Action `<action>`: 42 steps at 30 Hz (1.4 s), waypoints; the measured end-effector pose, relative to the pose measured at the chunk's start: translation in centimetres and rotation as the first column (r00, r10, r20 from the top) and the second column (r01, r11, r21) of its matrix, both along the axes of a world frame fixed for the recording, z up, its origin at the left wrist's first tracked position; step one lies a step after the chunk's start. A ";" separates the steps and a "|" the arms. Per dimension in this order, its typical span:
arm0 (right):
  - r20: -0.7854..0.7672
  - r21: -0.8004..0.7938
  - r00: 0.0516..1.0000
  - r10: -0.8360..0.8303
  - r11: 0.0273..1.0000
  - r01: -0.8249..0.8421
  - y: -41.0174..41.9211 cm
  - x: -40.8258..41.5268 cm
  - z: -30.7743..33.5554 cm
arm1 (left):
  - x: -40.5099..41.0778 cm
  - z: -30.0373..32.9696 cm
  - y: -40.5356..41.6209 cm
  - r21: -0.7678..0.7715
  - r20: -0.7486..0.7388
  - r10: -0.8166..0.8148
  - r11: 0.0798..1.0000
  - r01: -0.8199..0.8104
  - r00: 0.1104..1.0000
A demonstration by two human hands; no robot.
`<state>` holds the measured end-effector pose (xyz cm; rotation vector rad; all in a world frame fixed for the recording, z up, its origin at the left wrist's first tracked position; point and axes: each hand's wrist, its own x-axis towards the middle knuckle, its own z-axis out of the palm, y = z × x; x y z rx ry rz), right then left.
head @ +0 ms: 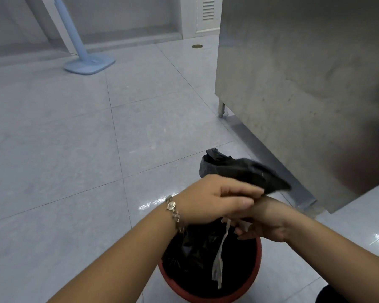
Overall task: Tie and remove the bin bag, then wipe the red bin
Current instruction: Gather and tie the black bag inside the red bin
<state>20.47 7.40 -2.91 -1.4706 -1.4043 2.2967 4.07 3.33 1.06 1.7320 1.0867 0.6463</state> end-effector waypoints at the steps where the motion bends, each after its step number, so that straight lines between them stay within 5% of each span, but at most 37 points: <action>1: 0.021 0.010 1.000 0.020 1.000 -0.020 -0.2 -0.1 0.1 | 0.1 -0.5 1.3 -0.008 -0.014 0.005 1.000 -0.005 1.000; 9: -0.039 0.003 0.999 -0.017 1.000 0.017 0.3 0.7 -0.6 | -0.8 -7.9 6.7 -0.205 -0.457 0.118 0.950 -0.234 0.881; 13: -0.139 -0.026 0.989 -0.054 0.998 0.051 0.4 0.6 -0.7 | -0.6 -7.2 6.5 -0.063 -0.426 0.249 0.951 -0.303 0.870; 18: -0.253 -0.047 0.966 -0.055 0.998 0.044 0.7 0.6 -1.0 | -1.4 -2.5 2.7 0.234 -0.114 0.452 0.878 -0.419 0.885; 25: -0.204 -0.027 0.979 0.006 1.000 -0.012 0.9 0.4 -0.9 | -1.0 -4.1 -2.8 0.052 -0.436 0.211 0.976 -0.210 0.875; 31: -0.133 0.046 0.990 0.040 0.998 -0.034 0.8 0.7 -0.6 | -1.2 -5.7 -2.2 0.234 -0.384 0.385 0.920 -0.315 0.839; 36: 0.074 0.204 0.977 0.200 0.956 -0.211 0.4 1.4 0.8 | -1.6 -6.8 -2.0 0.369 -0.570 0.202 0.929 0.028 0.797; 39: 0.277 0.437 0.927 0.252 0.826 -0.355 0.1 1.5 1.6 | -1.5 -7.7 -2.0 0.397 -0.602 0.203 0.915 0.070 0.772; 42: 0.420 0.849 0.898 0.135 0.291 -0.441 0.3 1.0 2.2 | -1.0 -7.5 -2.1 0.444 -0.534 0.244 0.896 0.023 0.810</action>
